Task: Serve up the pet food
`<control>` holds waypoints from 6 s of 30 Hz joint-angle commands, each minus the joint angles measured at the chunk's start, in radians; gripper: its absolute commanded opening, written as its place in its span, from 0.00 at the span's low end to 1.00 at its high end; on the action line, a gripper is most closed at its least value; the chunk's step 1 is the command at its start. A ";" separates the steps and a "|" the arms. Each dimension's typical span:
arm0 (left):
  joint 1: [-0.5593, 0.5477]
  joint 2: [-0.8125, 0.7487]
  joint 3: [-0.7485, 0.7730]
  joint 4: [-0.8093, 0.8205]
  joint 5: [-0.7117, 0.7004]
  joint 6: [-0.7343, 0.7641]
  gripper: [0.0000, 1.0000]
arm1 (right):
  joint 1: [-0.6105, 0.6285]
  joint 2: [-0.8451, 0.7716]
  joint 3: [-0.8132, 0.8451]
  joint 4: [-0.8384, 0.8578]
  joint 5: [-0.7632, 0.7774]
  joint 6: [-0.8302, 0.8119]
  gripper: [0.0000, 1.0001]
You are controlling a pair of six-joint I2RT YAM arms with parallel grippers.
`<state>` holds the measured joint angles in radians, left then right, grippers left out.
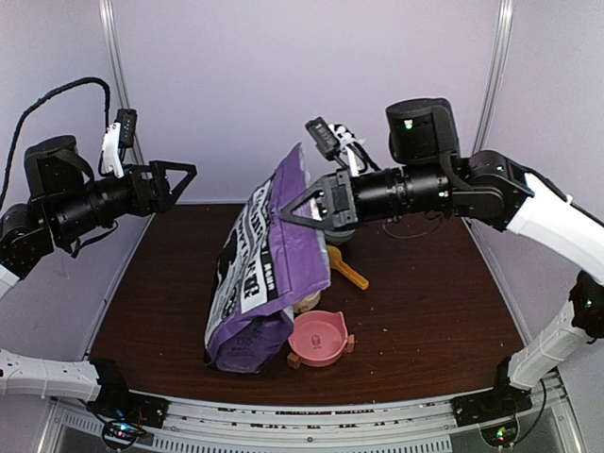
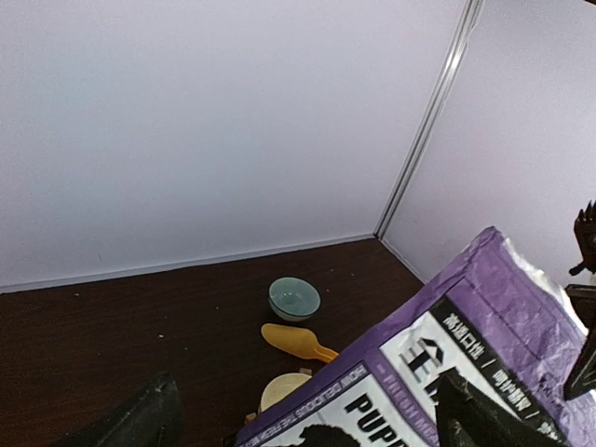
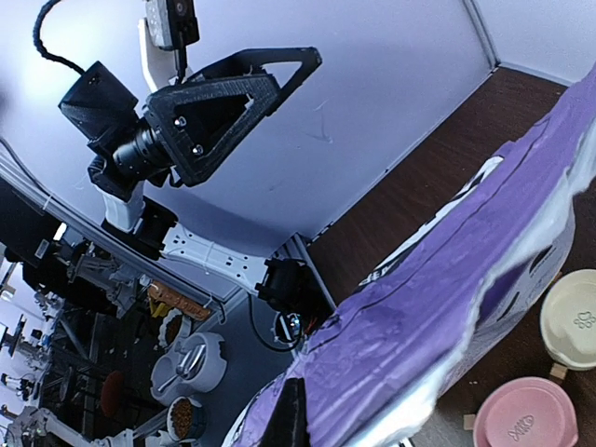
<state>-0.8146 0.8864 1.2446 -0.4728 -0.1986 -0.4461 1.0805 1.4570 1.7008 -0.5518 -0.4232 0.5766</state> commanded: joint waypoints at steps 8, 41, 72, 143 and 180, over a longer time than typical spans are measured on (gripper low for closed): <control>0.008 -0.035 -0.080 -0.015 0.133 -0.114 0.98 | 0.095 0.198 0.071 0.291 0.048 0.047 0.00; 0.008 0.092 -0.248 0.257 0.364 -0.254 0.88 | 0.055 0.093 -0.016 0.037 0.173 0.028 0.49; 0.008 0.119 -0.214 0.232 0.350 -0.242 0.89 | 0.057 0.116 -0.099 0.059 0.071 0.131 0.16; 0.008 0.056 -0.163 -0.029 0.419 -0.290 0.84 | 0.076 0.179 -0.214 0.527 -0.112 0.298 0.00; 0.008 0.113 -0.189 -0.093 0.526 -0.286 0.61 | 0.080 0.163 -0.211 0.448 -0.060 0.258 0.00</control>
<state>-0.8101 0.9726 1.0649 -0.5575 0.2646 -0.7467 1.1507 1.6451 1.4853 -0.0895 -0.4969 0.8604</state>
